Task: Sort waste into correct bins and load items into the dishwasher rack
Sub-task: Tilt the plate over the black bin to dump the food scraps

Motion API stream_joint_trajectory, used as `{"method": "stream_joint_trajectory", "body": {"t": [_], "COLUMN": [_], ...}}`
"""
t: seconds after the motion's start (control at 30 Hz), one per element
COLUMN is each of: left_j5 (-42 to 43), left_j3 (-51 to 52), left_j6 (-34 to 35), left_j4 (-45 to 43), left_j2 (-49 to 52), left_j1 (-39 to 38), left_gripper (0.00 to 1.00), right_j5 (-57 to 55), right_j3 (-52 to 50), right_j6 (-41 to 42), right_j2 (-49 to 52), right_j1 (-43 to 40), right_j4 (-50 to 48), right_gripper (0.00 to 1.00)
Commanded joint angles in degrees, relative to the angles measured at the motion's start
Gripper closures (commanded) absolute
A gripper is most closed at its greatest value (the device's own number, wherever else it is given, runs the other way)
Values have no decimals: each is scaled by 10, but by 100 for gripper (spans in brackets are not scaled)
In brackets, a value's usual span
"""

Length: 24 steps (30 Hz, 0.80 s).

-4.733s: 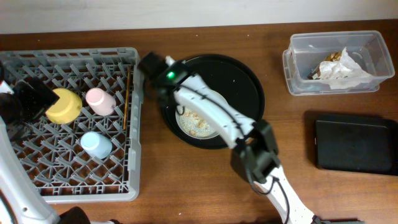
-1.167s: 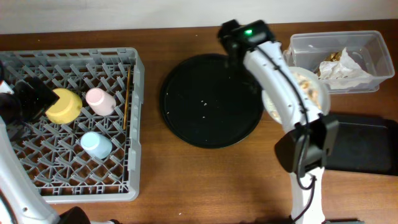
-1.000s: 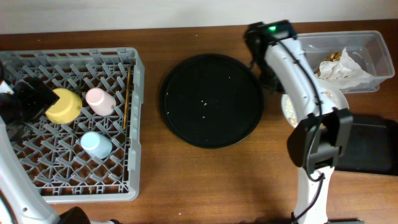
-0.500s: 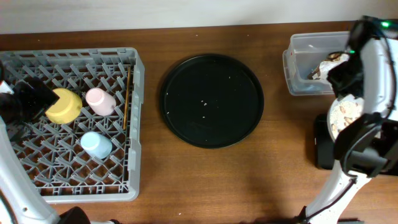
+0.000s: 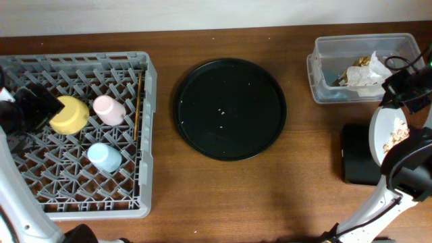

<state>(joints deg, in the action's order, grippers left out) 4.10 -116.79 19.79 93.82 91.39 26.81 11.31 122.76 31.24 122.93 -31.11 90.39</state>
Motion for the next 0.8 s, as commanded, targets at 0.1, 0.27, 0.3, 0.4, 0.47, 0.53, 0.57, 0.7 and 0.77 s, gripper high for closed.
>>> {"method": "stream_joint_trajectory", "body": {"t": [0.1, 0.27, 0.3, 0.4, 0.47, 0.53, 0.57, 0.7, 0.77], "left_j5": [2, 2, 2, 2, 2, 2, 2, 2, 2], "left_j3": [0, 0, 0, 0, 0, 0, 0, 0, 0], "left_j6": [5, 5, 5, 5, 5, 5, 5, 5, 5], "left_j4": [-1, -1, -1, -1, -1, -1, -1, -1, -1], "left_j2": [0, 0, 0, 0, 2, 2, 1, 2, 3], "left_j1": [3, 3, 2, 2, 2, 2, 2, 4, 4], "left_gripper": [0, 0, 0, 0, 0, 0, 0, 0, 0], "right_j5": [96, 247, 267, 271, 271, 271, 271, 304, 303], "right_j3": [-1, -1, -1, -1, -1, -1, -1, -1, -1], "right_j6": [-71, -115, -120, -120, -124, -127, -129, -150, -150], "right_j2": [-20, -20, -20, -20, -20, -20, -20, -19, -17], "right_j1": [-34, -67, -75, -101, -116, -126, -135, -160, -168], "right_j4": [-12, 5, 11, 27, 35, 40, 44, 52, 52], "right_gripper": [96, 96, 96, 96, 96, 96, 96, 96, 96]}}
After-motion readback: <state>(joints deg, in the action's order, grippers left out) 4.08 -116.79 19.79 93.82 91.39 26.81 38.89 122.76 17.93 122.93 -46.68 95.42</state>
